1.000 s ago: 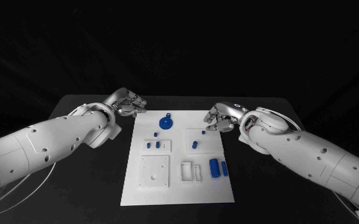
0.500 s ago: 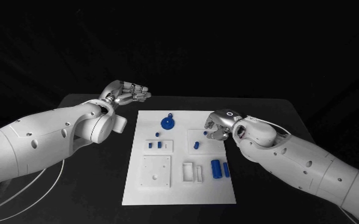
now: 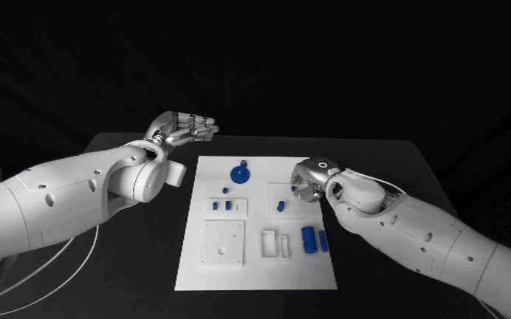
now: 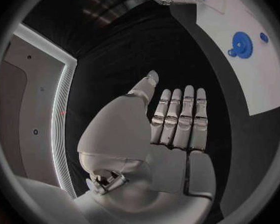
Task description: Assemble the parts on the task board
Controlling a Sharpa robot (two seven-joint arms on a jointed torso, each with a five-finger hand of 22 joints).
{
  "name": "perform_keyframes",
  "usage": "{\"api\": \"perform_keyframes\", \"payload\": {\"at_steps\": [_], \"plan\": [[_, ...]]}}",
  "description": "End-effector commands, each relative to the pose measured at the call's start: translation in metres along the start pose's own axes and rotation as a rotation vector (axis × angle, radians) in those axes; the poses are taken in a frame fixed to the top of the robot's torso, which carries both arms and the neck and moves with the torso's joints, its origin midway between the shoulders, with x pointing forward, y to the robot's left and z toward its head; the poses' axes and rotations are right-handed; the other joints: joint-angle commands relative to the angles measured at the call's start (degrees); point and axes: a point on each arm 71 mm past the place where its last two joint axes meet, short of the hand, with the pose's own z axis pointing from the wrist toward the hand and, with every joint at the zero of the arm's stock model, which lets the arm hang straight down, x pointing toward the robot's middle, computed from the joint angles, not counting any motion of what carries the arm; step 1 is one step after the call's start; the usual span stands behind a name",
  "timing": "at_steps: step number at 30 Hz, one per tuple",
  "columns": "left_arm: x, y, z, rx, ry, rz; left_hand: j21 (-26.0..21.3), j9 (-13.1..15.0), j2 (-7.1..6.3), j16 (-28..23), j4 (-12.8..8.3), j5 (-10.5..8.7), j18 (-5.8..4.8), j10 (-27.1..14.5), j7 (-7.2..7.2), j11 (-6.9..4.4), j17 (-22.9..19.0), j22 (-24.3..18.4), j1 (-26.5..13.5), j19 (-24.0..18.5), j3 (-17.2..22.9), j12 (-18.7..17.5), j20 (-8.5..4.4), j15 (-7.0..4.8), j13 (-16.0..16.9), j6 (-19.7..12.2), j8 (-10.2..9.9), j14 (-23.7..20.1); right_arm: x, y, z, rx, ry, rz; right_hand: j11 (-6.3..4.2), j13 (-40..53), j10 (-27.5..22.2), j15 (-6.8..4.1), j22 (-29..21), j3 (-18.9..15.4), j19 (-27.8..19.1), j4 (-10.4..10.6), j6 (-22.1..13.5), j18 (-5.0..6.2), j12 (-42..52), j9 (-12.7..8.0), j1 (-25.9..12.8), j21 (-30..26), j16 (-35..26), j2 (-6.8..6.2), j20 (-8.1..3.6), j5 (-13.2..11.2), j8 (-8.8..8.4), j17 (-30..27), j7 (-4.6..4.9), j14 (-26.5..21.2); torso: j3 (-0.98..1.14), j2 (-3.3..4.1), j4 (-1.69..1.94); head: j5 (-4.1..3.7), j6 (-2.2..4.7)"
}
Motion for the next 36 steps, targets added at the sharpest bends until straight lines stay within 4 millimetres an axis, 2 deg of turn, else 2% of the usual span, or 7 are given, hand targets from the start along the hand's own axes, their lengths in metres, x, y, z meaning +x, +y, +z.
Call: {"api": "perform_keyframes", "payload": {"at_steps": [1, 13, 20, 30, 36], "plan": [[0.002, -0.004, 0.000, 0.031, 0.009, -0.032, 0.45, 0.01, 0.46, -0.18, -0.32, 0.38, 1.05, 0.06, -0.05, 0.09, -0.03, -0.15, 0.02, 0.72, 0.03, 0.34, -0.02, -0.18, -0.03, -0.06, 0.23, 0.26, 0.001, 0.001, 0.001, 0.008, -0.009, -0.024, -0.01, -0.04, 0.52, -0.27, 0.25, 0.55, 1.88, 0.08, 0.51, 0.64, -0.17, -0.08, -0.32, 0.17, 0.39, 0.01, 0.09, 0.29, -0.28, -0.41, -0.07, -0.27, 0.06, 0.04, -0.01, 0.07, -0.05], [0.004, -0.004, 0.001, 0.027, 0.014, -0.035, 0.49, 0.02, 0.41, -0.20, -0.39, 0.34, 1.29, -0.40, -0.05, 0.23, -0.04, -0.36, 0.02, 1.06, -0.02, 0.32, 0.05, -0.04, -0.02, 0.03, 0.24, -0.16, 0.007, 0.007, 0.006, 0.000, -0.008, -0.022, -0.38, -0.03, 2.03, -0.20, 3.86, 4.48, 1.57, -0.12, 1.63, 0.57, -0.17, -0.04, -0.20, 1.77, 2.48, 0.76, 0.13, 0.30, -0.26, -2.12, -0.26, -0.60, 0.09, 0.01, 0.00, 0.54, -0.32], [0.005, -0.004, 0.002, 0.031, 0.018, -0.036, 0.48, 0.02, 0.47, -0.16, -0.38, 0.36, 1.36, -0.34, -0.07, 0.18, -0.01, -0.40, 0.01, 1.10, -0.02, 0.38, 0.08, -0.09, -0.02, 0.12, 0.24, -0.01, 0.011, 0.009, 0.007, -0.007, -0.002, -0.018, -0.73, -0.03, 3.13, -0.34, 5.75, 5.18, 1.16, -0.32, 2.68, 0.46, -0.17, -0.01, -0.34, 2.54, 2.99, 1.44, -0.02, 0.51, -0.23, -2.58, -0.53, -0.66, 0.10, 0.02, -0.04, 0.60, -0.46], [0.004, -0.004, 0.002, 0.031, 0.016, -0.035, 0.47, 0.02, 0.50, -0.18, -0.48, 0.38, 1.36, -0.29, -0.12, 0.17, -0.01, -0.43, 0.05, 1.12, -0.01, 0.35, 0.07, -0.10, -0.02, 0.26, 0.24, 0.04, 0.014, 0.011, 0.008, -0.007, 0.002, -0.015, -1.74, 0.04, 6.38, -1.21, 8.09, 5.54, 0.60, -1.47, 5.65, 0.12, -0.15, 0.07, 0.35, 3.21, 3.43, 3.08, -0.81, 0.67, -0.20, -2.78, -1.21, -0.84, 0.03, 0.01, -0.06, 0.57, -0.68], [0.004, -0.004, 0.002, 0.030, 0.017, -0.036, 0.48, 0.02, 0.53, -0.17, -0.57, 0.36, 1.37, -0.32, -0.13, 0.18, 0.00, -0.43, 0.09, 1.17, 0.02, 0.34, 0.05, -0.11, -0.02, 0.27, 0.23, 0.13, 0.017, 0.013, 0.007, 0.003, -0.016, -0.028, -2.72, 0.11, 9.75, -2.03, 9.92, 5.48, 0.04, -3.16, 8.65, -0.30, -0.13, 0.19, 1.40, 4.02, 3.40, 4.14, -1.64, -0.22, -0.16, -2.75, -1.92, -0.87, 0.05, 0.00, -0.01, 0.61, -0.84]]}}
